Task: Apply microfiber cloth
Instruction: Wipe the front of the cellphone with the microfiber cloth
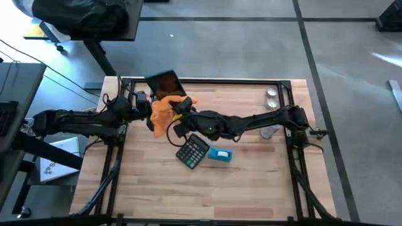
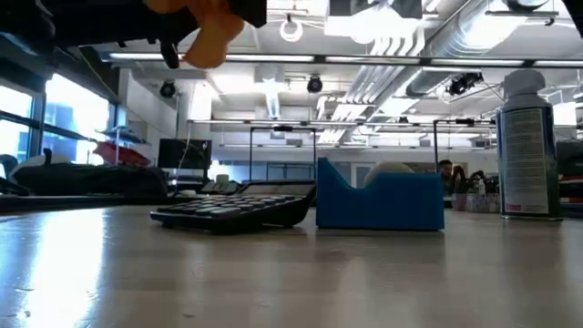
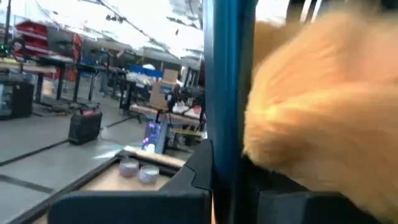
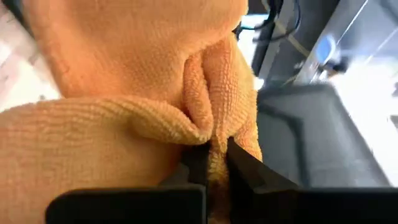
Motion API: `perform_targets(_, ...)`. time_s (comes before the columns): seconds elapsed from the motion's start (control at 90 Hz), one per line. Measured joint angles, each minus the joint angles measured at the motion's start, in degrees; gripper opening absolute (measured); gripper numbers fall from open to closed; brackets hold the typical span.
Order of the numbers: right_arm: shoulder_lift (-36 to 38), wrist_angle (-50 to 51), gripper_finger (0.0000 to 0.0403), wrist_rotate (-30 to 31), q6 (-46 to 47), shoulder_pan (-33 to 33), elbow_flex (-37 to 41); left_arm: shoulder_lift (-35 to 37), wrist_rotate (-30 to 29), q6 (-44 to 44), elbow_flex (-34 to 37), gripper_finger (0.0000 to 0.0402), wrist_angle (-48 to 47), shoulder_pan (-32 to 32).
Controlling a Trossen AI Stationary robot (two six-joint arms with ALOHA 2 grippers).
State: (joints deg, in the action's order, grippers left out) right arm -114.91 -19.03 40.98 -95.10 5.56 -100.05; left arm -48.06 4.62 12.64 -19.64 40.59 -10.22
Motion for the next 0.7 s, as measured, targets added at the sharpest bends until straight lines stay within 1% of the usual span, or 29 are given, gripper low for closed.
perform_targets(0.2, 0.04, -15.49, 0.0, -6.82, -15.22, -2.44, -0.48, -2.27, -1.17, -1.4, 0.12, 0.0005, 1.49, 0.96)
perform_targets(0.256, 0.12, -16.8, 0.0, -7.67, -17.48, -2.88, -1.93, -2.57, -1.11, -1.18, 0.22, 0.0005, 0.82, 1.06)
perform_targets(0.344, 0.17, -16.66, 0.0, -8.54, -17.94, -3.46, -4.65, -2.9, -1.13, -0.98, 0.22, 0.0005, 1.71, 1.07)
perform_targets(0.411, 0.17, -15.63, 0.0, -8.27, -17.61, -3.67, -6.64, -2.91, -1.09, -0.71, 0.22, 0.0005, 1.75, 1.07)
perform_targets(0.511, 0.28, -11.41, 0.0, -6.64, -13.54, -3.39, -8.38, -2.22, 0.0, -0.77, 0.22, 0.0005, 1.7, 1.14)
perform_targets(0.622, 0.47, -0.78, 0.0, -5.41, -7.02, -2.93, -7.86, 0.65, -0.12, -1.96, 0.28, 0.0005, 1.02, 1.44)
perform_targets(0.7, 0.98, 7.56, 0.0, -7.23, 0.09, -2.78, -6.53, 4.12, -0.07, -2.03, 0.37, 0.0005, -1.92, 1.7)
